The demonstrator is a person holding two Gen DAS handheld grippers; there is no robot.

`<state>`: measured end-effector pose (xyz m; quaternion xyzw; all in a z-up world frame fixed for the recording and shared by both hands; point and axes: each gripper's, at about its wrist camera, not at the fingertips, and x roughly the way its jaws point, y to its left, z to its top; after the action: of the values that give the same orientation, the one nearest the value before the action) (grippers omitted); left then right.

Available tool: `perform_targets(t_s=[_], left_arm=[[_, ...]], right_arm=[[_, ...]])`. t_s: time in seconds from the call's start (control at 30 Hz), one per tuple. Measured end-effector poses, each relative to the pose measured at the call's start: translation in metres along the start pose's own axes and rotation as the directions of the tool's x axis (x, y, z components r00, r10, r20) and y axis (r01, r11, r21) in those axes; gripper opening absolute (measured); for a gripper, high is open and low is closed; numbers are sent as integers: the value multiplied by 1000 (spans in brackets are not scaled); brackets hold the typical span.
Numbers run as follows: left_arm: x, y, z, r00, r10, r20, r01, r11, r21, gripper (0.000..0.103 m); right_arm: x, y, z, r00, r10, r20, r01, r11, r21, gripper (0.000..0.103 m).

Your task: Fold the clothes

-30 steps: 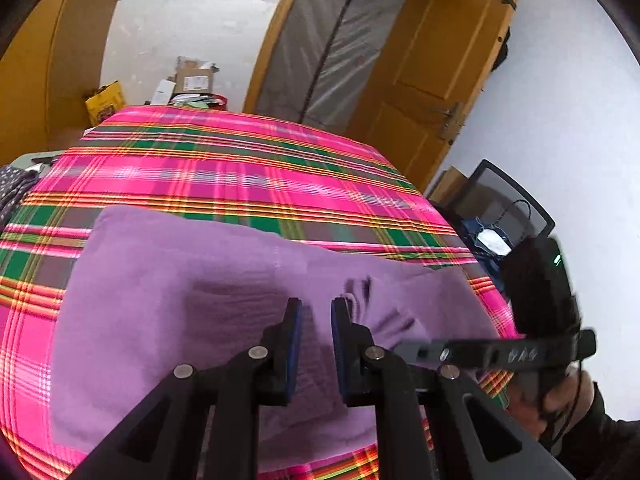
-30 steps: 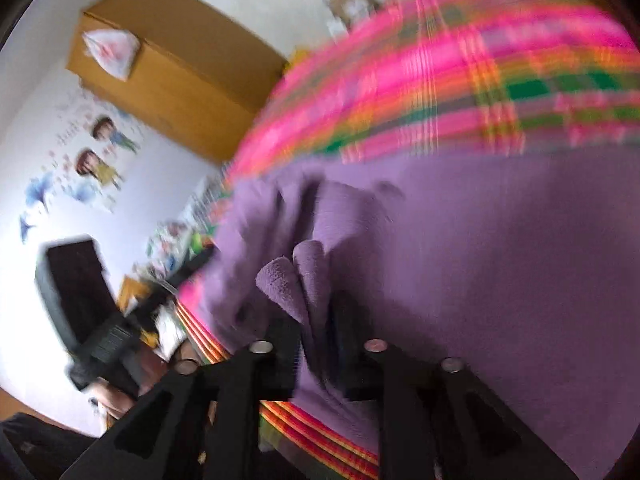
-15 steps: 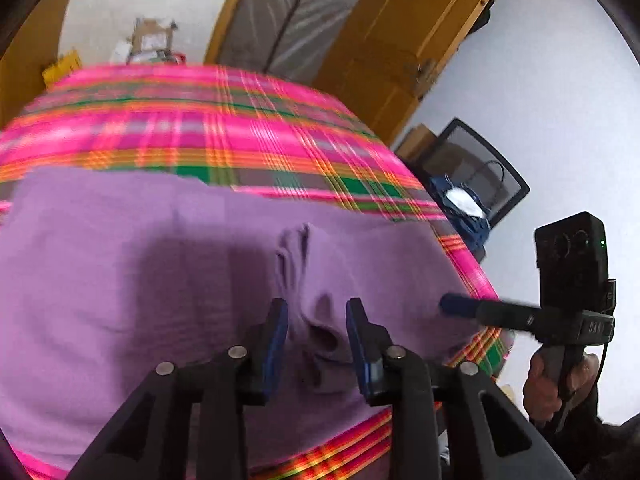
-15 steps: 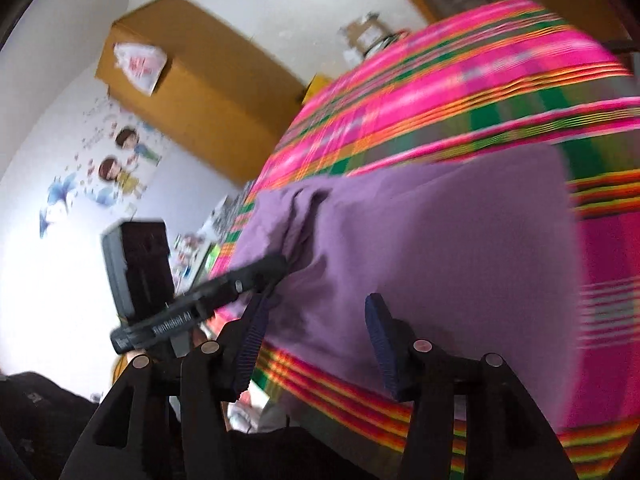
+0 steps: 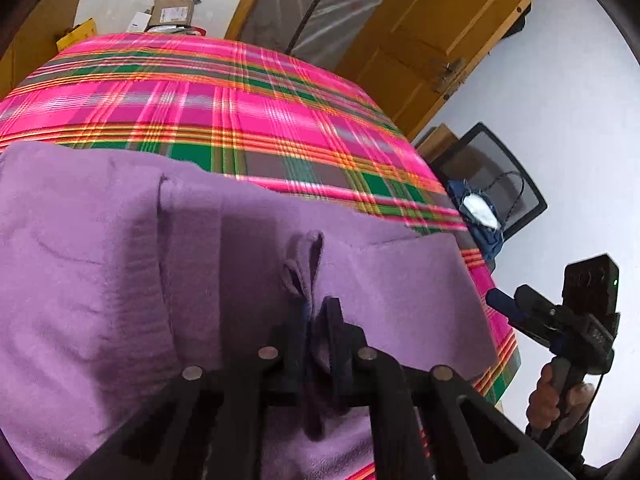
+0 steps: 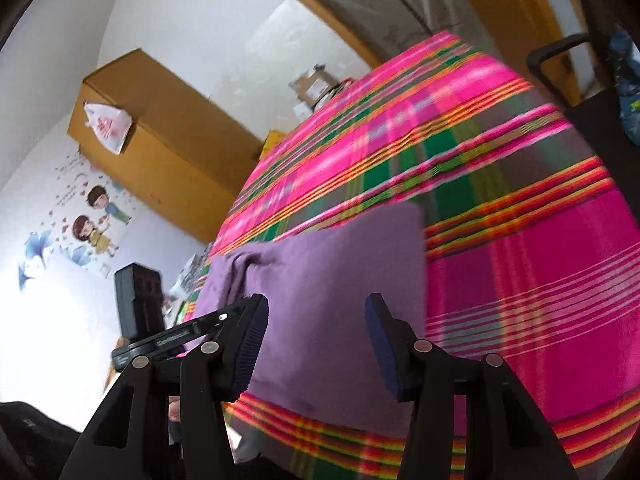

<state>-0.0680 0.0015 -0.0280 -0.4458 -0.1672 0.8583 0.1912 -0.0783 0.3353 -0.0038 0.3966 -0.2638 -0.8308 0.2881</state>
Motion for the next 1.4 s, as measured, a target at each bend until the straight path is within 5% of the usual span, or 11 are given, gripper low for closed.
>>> perform_targets(t_s=[0.1, 0.23, 0.43, 0.7, 1.07, 1.17, 1.4], left_arm=[[-8, 2, 3, 999, 17, 45, -18, 1000, 9, 8], [4, 10, 3, 1000, 23, -9, -23, 1000, 10, 8], [-9, 6, 0, 999, 31, 10, -31, 999, 36, 9], [-33, -3, -4, 998, 12, 66, -17, 998, 68, 9], [-18, -42, -32, 998, -57, -4, 57, 972, 226, 9], [-8, -34, -36, 1000, -14, -23, 19, 978, 209, 10], [-7, -23, -38, 999, -41, -27, 45, 982, 183, 10]], right_arm=[[-2, 1, 2, 999, -47, 15, 47, 999, -24, 52], [-4, 1, 4, 993, -109, 37, 111, 992, -55, 52], [-7, 3, 7, 977, -200, 73, 206, 973, -99, 48], [-8, 36, -16, 978, -208, 14, 201, 929, -310, 47], [1, 52, -66, 930, -366, -27, 318, 841, -438, 48], [6, 52, -64, 921, -388, -14, 349, 843, -410, 48], [13, 54, -70, 883, -469, -18, 417, 802, -428, 48]])
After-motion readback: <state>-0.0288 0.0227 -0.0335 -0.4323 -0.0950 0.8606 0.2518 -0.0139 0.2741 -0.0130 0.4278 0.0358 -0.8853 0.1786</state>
